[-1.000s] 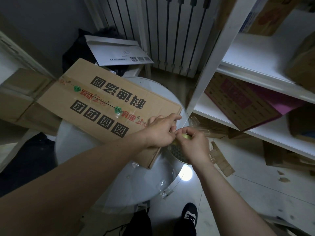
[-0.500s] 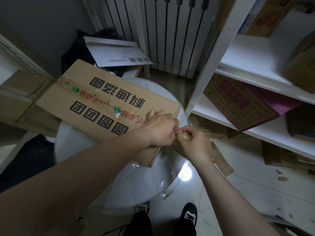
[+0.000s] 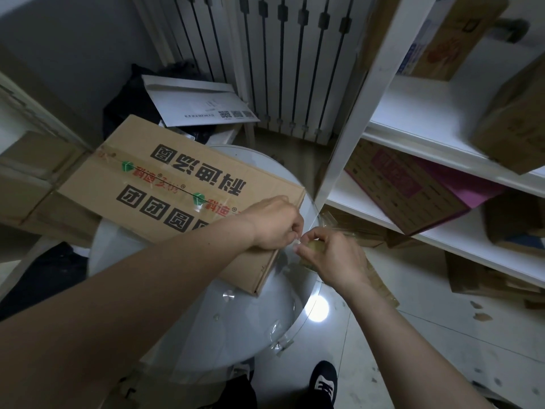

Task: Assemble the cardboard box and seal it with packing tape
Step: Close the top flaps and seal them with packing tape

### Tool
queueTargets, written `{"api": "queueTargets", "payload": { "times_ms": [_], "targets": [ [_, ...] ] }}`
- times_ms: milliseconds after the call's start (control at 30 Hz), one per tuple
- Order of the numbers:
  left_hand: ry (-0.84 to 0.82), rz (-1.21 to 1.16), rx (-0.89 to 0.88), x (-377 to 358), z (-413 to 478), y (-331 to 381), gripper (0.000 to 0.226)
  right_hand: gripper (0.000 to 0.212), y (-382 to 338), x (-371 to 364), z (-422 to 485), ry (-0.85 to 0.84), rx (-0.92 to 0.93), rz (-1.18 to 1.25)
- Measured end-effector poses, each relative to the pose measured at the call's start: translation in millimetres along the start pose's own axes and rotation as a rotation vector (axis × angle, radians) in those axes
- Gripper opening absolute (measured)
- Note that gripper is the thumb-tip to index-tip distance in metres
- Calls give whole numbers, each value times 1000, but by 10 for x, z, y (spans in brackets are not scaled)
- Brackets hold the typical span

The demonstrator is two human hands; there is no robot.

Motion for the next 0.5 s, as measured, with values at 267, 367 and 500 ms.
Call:
{"api": "queueTargets", "payload": {
  "times_ms": [267, 367, 500],
  "targets": [
    [-76, 134, 31, 29, 65, 78, 22, 23, -65, -4, 48, -68, 62, -148],
    [-28, 151, 78, 32, 68, 100, 29, 24, -119, 26, 66, -44, 60, -182],
    [17, 123, 108, 21, 20, 121, 16, 22, -150, 20, 65, -51, 33, -176]
  ]
}}
Point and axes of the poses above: each hand's wrist, its own z-axis towards the middle knuckle, its own x-axis out of the back of the hand, y = z × x, the point moved 5 cm from there along z, towards the middle knuckle, and after that the axes turned 9 degrees about y, right-handed, at the moved point
